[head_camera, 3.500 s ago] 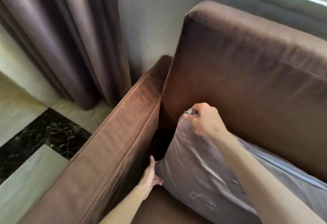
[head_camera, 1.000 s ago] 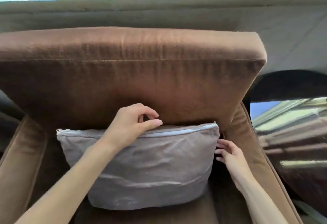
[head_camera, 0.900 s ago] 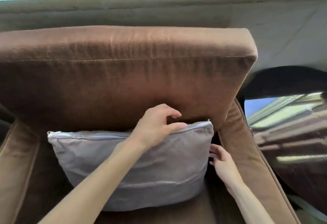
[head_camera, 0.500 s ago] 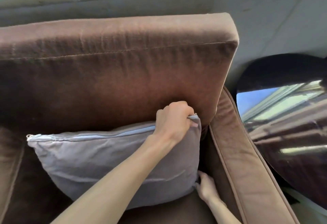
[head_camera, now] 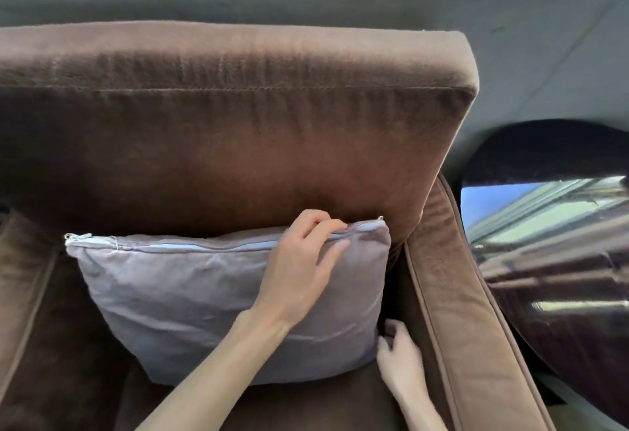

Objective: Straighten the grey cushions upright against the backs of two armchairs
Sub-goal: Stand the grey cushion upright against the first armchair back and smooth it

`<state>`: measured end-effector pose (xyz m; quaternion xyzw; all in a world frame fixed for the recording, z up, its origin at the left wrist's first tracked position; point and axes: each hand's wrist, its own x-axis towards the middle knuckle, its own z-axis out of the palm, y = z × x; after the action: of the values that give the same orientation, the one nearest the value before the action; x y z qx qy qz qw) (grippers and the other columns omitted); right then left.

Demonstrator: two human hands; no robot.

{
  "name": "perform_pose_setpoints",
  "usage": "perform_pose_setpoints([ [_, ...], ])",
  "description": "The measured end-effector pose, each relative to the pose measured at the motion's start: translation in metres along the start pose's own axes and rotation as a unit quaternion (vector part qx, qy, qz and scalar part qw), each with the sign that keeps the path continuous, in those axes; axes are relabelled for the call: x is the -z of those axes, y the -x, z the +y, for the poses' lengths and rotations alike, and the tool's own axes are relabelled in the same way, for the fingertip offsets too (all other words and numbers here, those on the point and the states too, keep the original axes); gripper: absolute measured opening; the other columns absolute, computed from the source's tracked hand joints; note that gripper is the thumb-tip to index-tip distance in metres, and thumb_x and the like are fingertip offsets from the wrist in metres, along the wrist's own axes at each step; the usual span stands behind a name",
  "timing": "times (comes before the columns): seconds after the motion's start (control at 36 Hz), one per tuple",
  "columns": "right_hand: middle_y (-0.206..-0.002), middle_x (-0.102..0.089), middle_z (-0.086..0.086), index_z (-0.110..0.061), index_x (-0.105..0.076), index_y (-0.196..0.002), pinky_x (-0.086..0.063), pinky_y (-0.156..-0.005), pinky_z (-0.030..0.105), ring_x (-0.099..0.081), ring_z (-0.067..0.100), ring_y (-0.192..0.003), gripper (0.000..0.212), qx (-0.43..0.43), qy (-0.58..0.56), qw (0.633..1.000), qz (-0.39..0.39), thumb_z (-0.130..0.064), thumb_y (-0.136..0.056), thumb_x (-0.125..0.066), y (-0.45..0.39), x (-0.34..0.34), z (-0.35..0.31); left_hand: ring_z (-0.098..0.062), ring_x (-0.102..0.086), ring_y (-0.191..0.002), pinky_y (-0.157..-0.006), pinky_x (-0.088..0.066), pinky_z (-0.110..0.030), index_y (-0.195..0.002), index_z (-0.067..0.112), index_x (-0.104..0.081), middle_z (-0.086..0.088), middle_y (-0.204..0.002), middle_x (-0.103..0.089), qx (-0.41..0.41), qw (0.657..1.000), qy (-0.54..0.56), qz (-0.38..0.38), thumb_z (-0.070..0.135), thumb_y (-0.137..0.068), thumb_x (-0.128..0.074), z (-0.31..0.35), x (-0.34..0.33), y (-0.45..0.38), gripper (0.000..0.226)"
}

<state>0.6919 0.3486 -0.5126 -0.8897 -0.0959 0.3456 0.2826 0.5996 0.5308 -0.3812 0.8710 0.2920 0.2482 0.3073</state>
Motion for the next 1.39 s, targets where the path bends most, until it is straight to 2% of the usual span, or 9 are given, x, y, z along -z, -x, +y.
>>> perform_pose_setpoints([
  [0.06,-0.120,-0.066,0.009,-0.013,-0.062,-0.122,-0.049,-0.098,0.037,-0.064,0.031,-0.114,0.028,0.089,-0.050,0.988,0.118,-0.007,-0.095,-0.057,0.025,0.004,-0.017,-0.006,-0.057,-0.112,-0.097,-0.048,-0.031,-0.118,0.022,-0.069,0.011,-0.120,-0.059,0.012,0.996,-0.045,0.070,0.032,-0.100,-0.055,-0.012,0.011,0.028,0.025],
  [0.14,-0.114,-0.059,0.002,-0.017,-0.068,-0.110,-0.041,-0.098,0.025,-0.057,0.020,-0.109,0.020,0.285,-0.053,0.920,0.263,-0.014,-0.096,-0.055,0.065,0.002,-0.054,-0.013,-0.055,-0.122,-0.104,-0.041,-0.034,-0.127,0.021,-0.065,0.005,-0.132,-0.061,0.016,0.980,-0.139,0.142,0.034,-0.100,-0.051,-0.034,0.027,0.067,0.033],
  [0.31,-0.146,-0.055,0.008,-0.016,-0.060,-0.136,-0.035,-0.116,0.051,-0.048,0.024,-0.139,0.037,0.540,0.141,0.795,0.239,-0.024,-0.102,-0.049,0.093,-0.048,-0.112,-0.025,-0.024,-0.154,-0.126,-0.011,-0.055,-0.160,0.022,-0.024,-0.008,-0.165,-0.029,0.074,0.951,-0.280,0.104,0.044,-0.105,-0.031,-0.084,0.041,0.122,0.059],
  [0.47,-0.167,-0.025,0.003,-0.024,-0.036,-0.156,-0.022,-0.122,0.057,-0.020,0.021,-0.155,0.053,0.531,0.293,0.770,0.198,-0.043,-0.106,-0.036,0.066,-0.091,-0.127,-0.026,-0.016,-0.157,-0.125,-0.012,-0.058,-0.161,0.028,-0.023,-0.008,-0.169,-0.021,0.093,0.933,-0.347,0.019,0.047,-0.108,-0.017,-0.128,0.047,0.131,0.056],
  [0.69,-0.167,-0.026,-0.002,-0.035,-0.035,-0.155,-0.022,-0.126,0.042,-0.023,0.018,-0.155,0.052,0.502,0.294,0.771,0.259,-0.046,-0.105,-0.039,0.016,-0.063,-0.115,-0.018,-0.014,-0.157,-0.124,-0.005,-0.062,-0.161,0.032,-0.020,0.007,-0.170,-0.016,0.068,0.913,-0.403,-0.013,0.050,-0.106,-0.019,-0.162,0.069,0.110,0.058],
  [1.03,-0.167,-0.025,0.004,-0.031,-0.038,-0.154,-0.018,-0.120,0.064,-0.024,0.029,-0.154,0.056,0.366,0.317,0.812,0.326,-0.048,-0.101,-0.038,0.036,-0.022,-0.101,-0.026,-0.010,-0.158,-0.125,-0.013,-0.060,-0.161,0.028,-0.019,-0.001,-0.171,-0.012,0.108,0.915,-0.390,-0.003,0.049,-0.104,-0.021,-0.159,0.111,0.129,0.061],
  [1.17,-0.166,-0.028,0.006,-0.018,-0.040,-0.153,-0.018,-0.122,0.061,-0.024,0.025,-0.155,0.051,0.466,0.239,0.776,0.352,-0.029,-0.104,-0.043,0.073,-0.060,-0.102,-0.029,-0.016,-0.157,-0.126,-0.014,-0.057,-0.162,0.024,-0.019,-0.004,-0.170,-0.019,0.057,0.940,-0.326,0.083,0.042,-0.106,-0.029,-0.134,0.074,0.154,0.059],
  [1.28,-0.167,-0.025,0.001,-0.025,-0.033,-0.156,-0.016,-0.122,0.062,-0.020,0.021,-0.155,0.053,0.567,0.262,0.736,0.261,-0.032,-0.105,-0.039,0.091,-0.111,-0.092,-0.025,-0.011,-0.158,-0.126,-0.012,-0.056,-0.162,0.030,-0.011,0.000,-0.171,-0.015,0.007,0.949,-0.311,0.042,0.044,-0.108,-0.023,-0.132,0.038,0.162,0.058],
  [1.39,-0.168,-0.024,0.000,-0.031,-0.032,-0.157,-0.018,-0.124,0.056,-0.023,0.019,-0.155,0.055,0.545,0.314,0.731,0.265,-0.046,-0.104,-0.041,0.053,-0.103,-0.086,-0.020,-0.013,-0.158,-0.126,-0.010,-0.055,-0.163,0.026,-0.014,0.003,-0.171,-0.012,-0.001,0.933,-0.359,0.011,0.044,-0.107,-0.027,-0.160,0.034,0.154,0.060],
])
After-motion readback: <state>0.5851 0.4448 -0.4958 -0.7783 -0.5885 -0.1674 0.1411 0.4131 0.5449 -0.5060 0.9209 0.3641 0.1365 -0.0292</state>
